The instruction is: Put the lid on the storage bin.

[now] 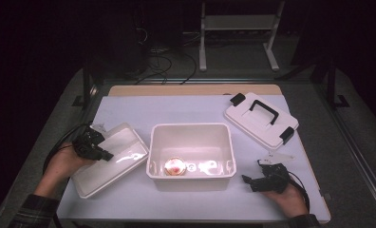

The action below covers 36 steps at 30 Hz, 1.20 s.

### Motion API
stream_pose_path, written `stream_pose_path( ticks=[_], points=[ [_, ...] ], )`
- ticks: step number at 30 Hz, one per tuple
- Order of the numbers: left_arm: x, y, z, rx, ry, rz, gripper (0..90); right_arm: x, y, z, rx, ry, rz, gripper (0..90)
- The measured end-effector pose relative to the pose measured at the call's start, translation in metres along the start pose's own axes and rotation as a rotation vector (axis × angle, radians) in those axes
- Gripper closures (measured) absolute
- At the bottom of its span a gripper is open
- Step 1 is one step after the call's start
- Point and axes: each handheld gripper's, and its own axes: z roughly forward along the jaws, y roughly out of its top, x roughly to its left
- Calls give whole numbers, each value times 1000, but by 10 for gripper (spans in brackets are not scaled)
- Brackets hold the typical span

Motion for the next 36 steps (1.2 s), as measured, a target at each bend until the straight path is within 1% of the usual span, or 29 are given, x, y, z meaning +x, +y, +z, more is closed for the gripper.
stream_pose_path(
  ticks=[6, 14, 18, 19, 23, 26, 29, 30, 32, 36],
  points=[
    [0, 7, -26, -12, 7, 15, 890, 0, 0, 0, 0, 0, 0, 147],
    [-2, 19, -54, -33, 17, 38, 889, 0, 0, 0, 0, 0, 0, 147],
    [-6, 29, -67, -58, 0, 58, 889, 0, 0, 0, 0, 0, 0, 147],
    [-8, 33, -70, -69, -6, 67, 890, 0, 0, 0, 0, 0, 0, 147],
    [-14, 46, -80, -88, -23, 100, 890, 0, 0, 0, 0, 1, 2, 147],
    [-21, 60, -87, -99, -40, 143, 889, 0, 0, 0, 0, 0, 1, 147],
    [-28, 72, -89, -105, -50, 176, 889, 0, 0, 0, 1, 0, 2, 147],
    [-32, 77, -89, -107, -51, 193, 889, 0, 0, 0, 0, 0, 0, 147],
    [-38, 85, -89, -110, -53, 209, 889, 0, 0, 0, -1, 1, 3, 147],
    [-51, 104, -85, -108, -89, 276, 889, 0, 0, 0, 0, 1, 3, 147]
  ],
)
